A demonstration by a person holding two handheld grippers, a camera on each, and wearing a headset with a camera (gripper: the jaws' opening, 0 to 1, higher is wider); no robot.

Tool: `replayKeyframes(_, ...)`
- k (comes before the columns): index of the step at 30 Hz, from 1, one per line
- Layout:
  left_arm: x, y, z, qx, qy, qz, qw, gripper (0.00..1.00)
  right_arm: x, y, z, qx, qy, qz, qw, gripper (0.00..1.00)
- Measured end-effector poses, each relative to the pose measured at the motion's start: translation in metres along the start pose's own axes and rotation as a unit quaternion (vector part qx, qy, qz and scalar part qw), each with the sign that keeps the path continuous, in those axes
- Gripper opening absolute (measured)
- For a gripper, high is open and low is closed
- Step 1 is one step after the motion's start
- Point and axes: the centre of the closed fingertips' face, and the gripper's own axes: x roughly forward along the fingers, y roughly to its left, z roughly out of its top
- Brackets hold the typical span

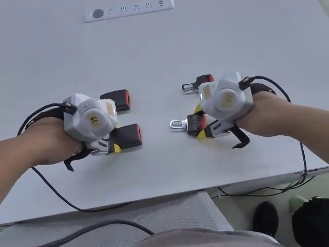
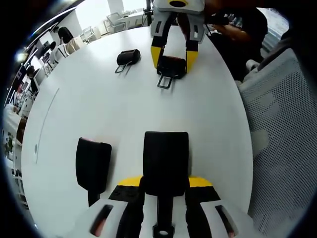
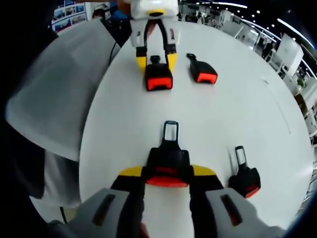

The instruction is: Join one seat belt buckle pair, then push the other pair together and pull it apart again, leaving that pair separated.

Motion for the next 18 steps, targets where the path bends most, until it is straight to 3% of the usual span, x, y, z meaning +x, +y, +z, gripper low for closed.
replayKeyframes(6, 0.0, 0.0, -0.001, -0.001, -0.006, -0.002, 1.0, 0.33, 0.007, 0.008, 0.017, -0.008, -0.009, 0.003, 0.9999, 0.35)
replayKeyframes(18, 0.001, -0.003, -0.001, 0.008, 0.005, -0.004, 1.0, 0.33, 0.01, 0.008, 0.022, 0.0, -0.019, -0.003, 0.9998, 0.35)
